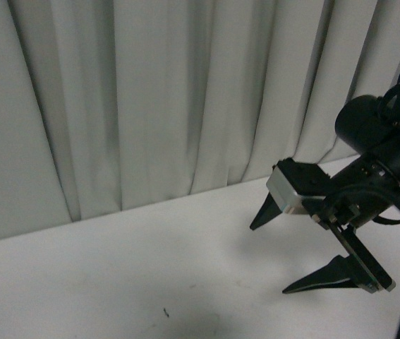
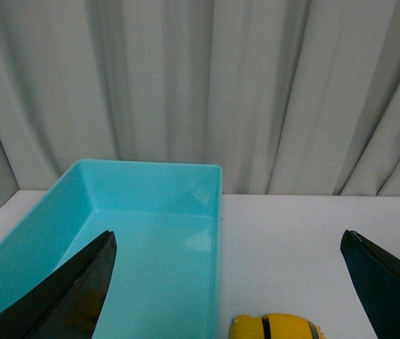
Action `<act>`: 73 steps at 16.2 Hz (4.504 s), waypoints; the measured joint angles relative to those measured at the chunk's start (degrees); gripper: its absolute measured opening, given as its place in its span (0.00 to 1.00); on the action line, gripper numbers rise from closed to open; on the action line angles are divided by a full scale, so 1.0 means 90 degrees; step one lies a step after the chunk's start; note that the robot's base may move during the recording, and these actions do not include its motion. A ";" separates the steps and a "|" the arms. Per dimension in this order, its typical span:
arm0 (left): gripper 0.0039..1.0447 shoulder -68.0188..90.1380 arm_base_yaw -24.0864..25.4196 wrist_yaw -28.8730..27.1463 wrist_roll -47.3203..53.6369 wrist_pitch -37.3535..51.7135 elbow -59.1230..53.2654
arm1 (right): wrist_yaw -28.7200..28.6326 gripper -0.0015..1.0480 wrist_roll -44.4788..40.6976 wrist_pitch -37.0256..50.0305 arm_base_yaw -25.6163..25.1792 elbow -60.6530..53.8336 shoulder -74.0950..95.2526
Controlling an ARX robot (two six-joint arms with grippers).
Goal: Wind up and store yellow beetle toy
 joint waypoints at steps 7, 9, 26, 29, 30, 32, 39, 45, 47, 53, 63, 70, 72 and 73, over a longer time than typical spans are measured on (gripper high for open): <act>0.94 0.0000 0.0000 0.0000 0.0000 -0.0007 0.0000 | 0.2118 0.73 0.3111 0.4840 0.0865 -0.2385 -0.3058; 0.94 0.0000 0.0000 -0.0002 0.0000 0.0000 0.0000 | 0.3934 0.52 0.6620 0.7558 0.1209 -0.3988 -0.4107; 0.94 0.0000 0.0000 0.0000 0.0000 -0.0002 0.0000 | 0.5030 0.02 1.0931 0.7230 0.1826 -0.6501 -0.8357; 0.94 0.0000 0.0000 0.0000 0.0000 0.0000 0.0000 | 0.5030 0.02 1.0933 0.6693 0.1826 -0.6504 -0.8918; 0.94 0.0000 0.0000 0.0000 0.0000 -0.0002 0.0000 | 0.5030 0.02 1.0933 0.6496 0.1826 -0.6504 -0.9107; 0.94 0.0000 0.0000 0.0000 0.0000 -0.0002 0.0000 | 0.5030 0.02 1.0933 0.6115 0.1826 -0.6504 -0.9561; 0.94 0.0000 0.0000 0.0000 0.0000 0.0000 0.0000 | 0.5030 0.02 1.0933 0.4903 0.1826 -0.6504 -1.0732; 0.94 0.0000 0.0000 -0.0002 -0.0002 -0.0002 0.0000 | 0.5049 0.02 1.0936 0.3869 0.1826 -0.6484 -1.1793; 0.94 0.0000 0.0000 -0.0002 0.0000 -0.0002 0.0000 | 0.5042 0.02 1.0938 0.3793 0.1826 -0.6501 -1.1808; 0.94 0.0000 0.0000 0.0000 0.0000 -0.0002 0.0000 | 0.5044 0.62 1.0936 0.3789 0.1826 -0.6501 -1.1808; 0.94 0.4792 -0.0716 -0.1965 -0.1906 0.0355 0.2127 | 0.5042 0.94 1.0938 0.3789 0.1826 -0.6501 -1.1803; 0.94 0.7871 -0.2074 -0.0087 0.0148 0.1328 0.3531 | 0.5042 0.94 1.0938 0.3789 0.1826 -0.6501 -1.1800; 0.94 0.8155 -0.2433 0.0369 0.1314 0.0855 0.3548 | 0.5044 0.94 1.0938 0.3789 0.1826 -0.6501 -1.1800; 0.94 0.8303 -0.2574 0.0512 0.1950 0.0590 0.3555 | 0.5044 0.94 1.0938 0.3789 0.1826 -0.6501 -1.1800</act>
